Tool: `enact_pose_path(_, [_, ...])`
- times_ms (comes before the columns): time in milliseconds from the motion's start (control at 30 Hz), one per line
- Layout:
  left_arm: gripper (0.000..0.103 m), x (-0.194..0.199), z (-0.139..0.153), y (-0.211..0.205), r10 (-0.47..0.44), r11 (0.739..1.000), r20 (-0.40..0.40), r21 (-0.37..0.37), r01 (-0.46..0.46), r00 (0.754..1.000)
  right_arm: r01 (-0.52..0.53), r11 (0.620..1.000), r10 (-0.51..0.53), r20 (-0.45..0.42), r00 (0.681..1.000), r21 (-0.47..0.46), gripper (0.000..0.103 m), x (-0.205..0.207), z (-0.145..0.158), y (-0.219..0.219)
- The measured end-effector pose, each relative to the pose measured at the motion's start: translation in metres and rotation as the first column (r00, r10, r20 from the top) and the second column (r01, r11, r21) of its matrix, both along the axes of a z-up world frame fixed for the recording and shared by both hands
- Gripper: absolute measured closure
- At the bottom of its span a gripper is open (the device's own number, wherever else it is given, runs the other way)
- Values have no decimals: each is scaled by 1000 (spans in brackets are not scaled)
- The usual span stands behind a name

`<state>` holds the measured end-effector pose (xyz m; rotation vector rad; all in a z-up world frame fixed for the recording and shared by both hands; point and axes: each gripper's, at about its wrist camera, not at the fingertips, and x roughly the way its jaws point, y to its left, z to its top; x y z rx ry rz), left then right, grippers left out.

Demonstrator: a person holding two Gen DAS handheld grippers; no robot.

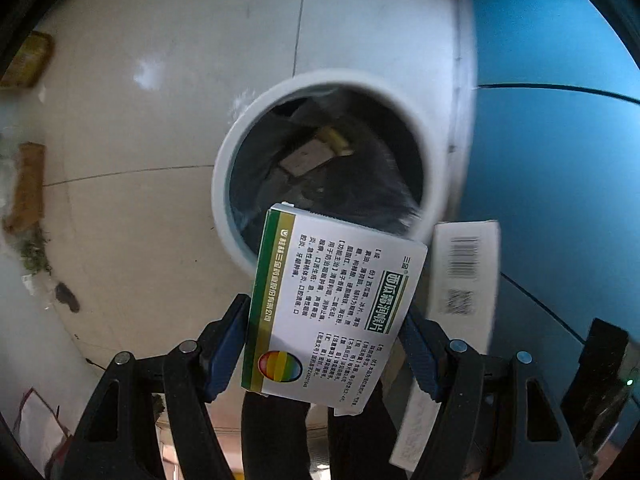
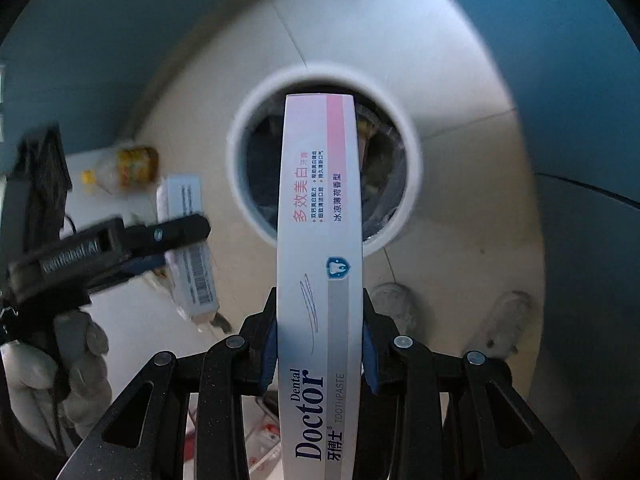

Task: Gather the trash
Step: 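Carry both boxes over the white bin and open both tools to drop them, then raise both tools from the bin back toward the counter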

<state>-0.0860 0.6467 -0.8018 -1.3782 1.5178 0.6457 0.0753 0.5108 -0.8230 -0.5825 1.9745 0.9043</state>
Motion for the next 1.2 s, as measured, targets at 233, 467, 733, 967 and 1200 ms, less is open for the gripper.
enact_pose_path(233, [6, -14, -81, 8, 6, 999, -40, -44, -8, 999, -65, 992, 62, -25, 998, -112, 47, -19, -110, 28])
enact_pose_path(467, [3, -28, -32, 4, -20, 996, -87, 90, 28, 996, -74, 992, 81, 72, 994, -100, 8, -7, -96, 21])
enact_pose_path(733, [3, -45, 66, -15, -40, 922, -199, 371, 113, 979, -191, 981, 190, 375, 908, -33, 1, -8, -8, 23])
enact_pose_path(967, [3, -52, 155, -44, -22, 887, -191, 449, 107, 981, -187, 982, 147, 484, 863, 34, 1, -13, 95, 13])
enact_pose_path(1200, [3, -52, 256, -80, -40, 852, -154, 511, 115, 987, -195, 971, 100, 509, 855, 137, 1, -19, 225, -10])
